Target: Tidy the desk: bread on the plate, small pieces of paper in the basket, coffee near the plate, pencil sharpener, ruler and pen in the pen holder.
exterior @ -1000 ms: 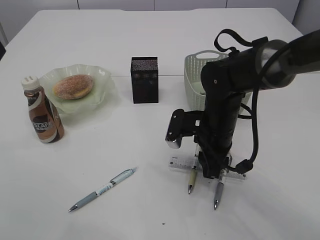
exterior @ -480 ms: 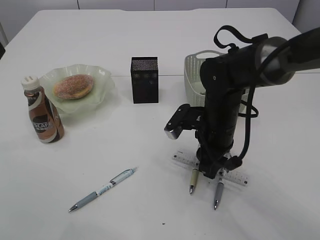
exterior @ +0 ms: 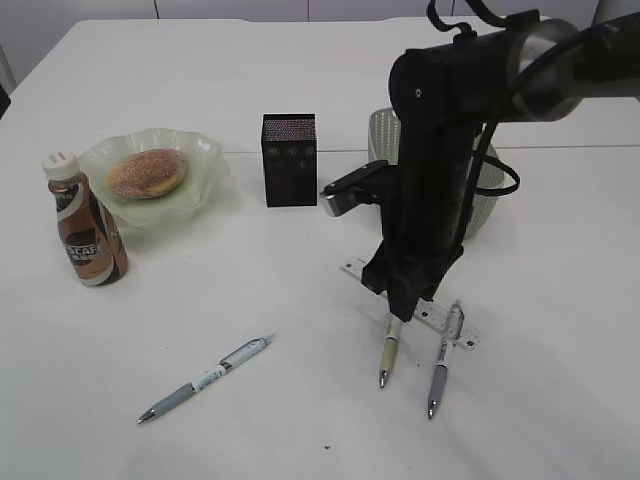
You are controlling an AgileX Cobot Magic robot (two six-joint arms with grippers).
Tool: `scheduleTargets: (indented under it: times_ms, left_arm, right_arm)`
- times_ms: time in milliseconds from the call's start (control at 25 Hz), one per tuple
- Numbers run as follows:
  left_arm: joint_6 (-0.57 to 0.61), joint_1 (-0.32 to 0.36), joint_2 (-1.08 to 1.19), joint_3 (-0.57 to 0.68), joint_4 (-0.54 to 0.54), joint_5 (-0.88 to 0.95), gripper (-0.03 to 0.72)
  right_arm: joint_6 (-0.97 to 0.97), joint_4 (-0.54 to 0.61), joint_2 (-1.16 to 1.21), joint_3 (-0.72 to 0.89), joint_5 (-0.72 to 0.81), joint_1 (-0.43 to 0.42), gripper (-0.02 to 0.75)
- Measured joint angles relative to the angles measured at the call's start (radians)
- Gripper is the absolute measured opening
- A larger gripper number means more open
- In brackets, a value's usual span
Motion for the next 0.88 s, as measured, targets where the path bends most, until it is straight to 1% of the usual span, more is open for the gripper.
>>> scheduleTargets:
  times_ms: [120, 360, 520, 720, 800, 880]
  left_arm:
    - [0.000, 0.000, 0.000, 0.000, 0.000, 0.000, 0.370]
    - [0.000, 0.000, 0.000, 0.000, 0.002, 0.000, 0.370]
    - [0.002, 0.000, 0.000, 0.000, 0.002, 0.000, 0.370]
    - [0.002, 0.000, 0.000, 0.000, 0.002, 0.000, 0.370]
    - [0.002, 0.000, 0.000, 0.000, 0.002, 0.000, 0.370]
    - [0.002, 0.000, 0.000, 0.000, 0.002, 0.000, 0.370]
  right_arm:
    - [0.056, 0.048, 0.001, -0.032, 0.006, 0.000, 0.267]
    - [0.290, 0.138, 0.002, -0.054, 0.012, 0.000, 0.267]
    - [0.389, 0.144, 0.002, -0.054, 0.014, 0.000, 0.267]
    - [0.444, 0.144, -0.006, -0.054, 0.012, 0.006, 0.267]
    - [0.462, 0.133, -0.032, -0.054, -0.023, 0.013, 0.267]
    - [0.484, 0.109, -0.073, -0.050, -0.094, 0.022, 0.267]
